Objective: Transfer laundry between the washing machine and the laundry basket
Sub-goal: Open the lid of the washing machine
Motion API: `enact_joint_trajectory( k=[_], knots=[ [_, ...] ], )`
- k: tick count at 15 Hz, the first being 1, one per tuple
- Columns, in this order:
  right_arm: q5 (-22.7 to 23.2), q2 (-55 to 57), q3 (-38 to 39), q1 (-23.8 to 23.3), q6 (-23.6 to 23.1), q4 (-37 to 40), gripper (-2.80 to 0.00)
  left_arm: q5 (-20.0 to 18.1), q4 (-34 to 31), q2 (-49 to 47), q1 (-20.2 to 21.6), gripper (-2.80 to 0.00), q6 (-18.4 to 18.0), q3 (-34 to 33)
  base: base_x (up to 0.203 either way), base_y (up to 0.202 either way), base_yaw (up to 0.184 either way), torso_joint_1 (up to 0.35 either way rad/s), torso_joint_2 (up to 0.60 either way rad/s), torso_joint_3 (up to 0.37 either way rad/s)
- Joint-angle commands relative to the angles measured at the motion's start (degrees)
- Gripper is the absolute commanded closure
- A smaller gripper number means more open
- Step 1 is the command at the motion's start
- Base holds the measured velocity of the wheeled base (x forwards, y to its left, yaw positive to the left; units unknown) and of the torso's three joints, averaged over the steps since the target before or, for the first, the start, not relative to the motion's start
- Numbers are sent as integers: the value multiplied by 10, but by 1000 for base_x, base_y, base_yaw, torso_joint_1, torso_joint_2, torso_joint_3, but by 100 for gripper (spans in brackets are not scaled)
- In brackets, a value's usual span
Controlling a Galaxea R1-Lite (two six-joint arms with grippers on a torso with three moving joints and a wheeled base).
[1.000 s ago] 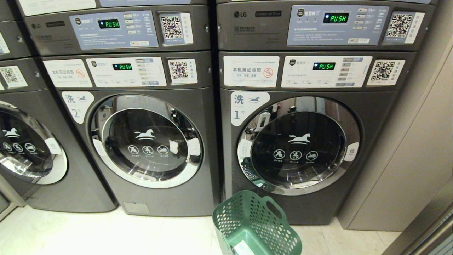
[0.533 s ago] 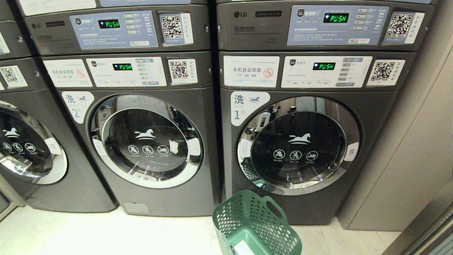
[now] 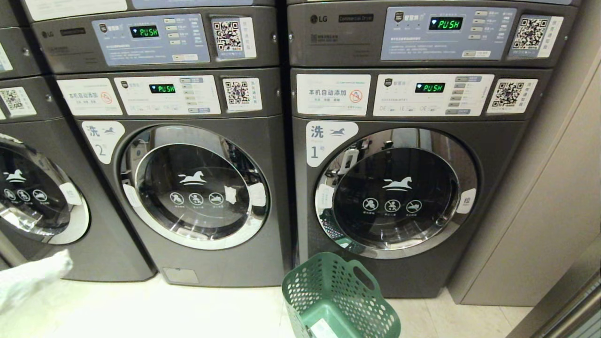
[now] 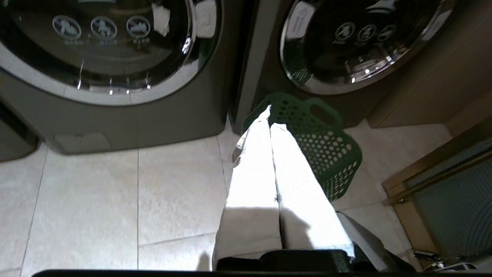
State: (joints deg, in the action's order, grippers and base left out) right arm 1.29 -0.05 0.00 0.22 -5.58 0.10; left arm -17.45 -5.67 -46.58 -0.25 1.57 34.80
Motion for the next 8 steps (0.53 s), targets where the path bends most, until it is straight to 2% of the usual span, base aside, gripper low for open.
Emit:
enact_joint_trajectory(
  k=[1, 5, 8],
  knots=[
    [0, 0, 0, 0, 0, 0, 0, 14, 45, -149, 1, 0, -2, -12, 0, 0, 0, 0, 0, 0],
    [0, 0, 0, 0, 0, 0, 0, 75, 232, -350, -16, 0, -8, -16, 0, 0, 0, 0, 0, 0],
    [0, 0, 0, 0, 0, 0, 0, 79, 383, -463, -45, 0, -9, -14, 0, 0, 0, 0, 0, 0]
  ],
)
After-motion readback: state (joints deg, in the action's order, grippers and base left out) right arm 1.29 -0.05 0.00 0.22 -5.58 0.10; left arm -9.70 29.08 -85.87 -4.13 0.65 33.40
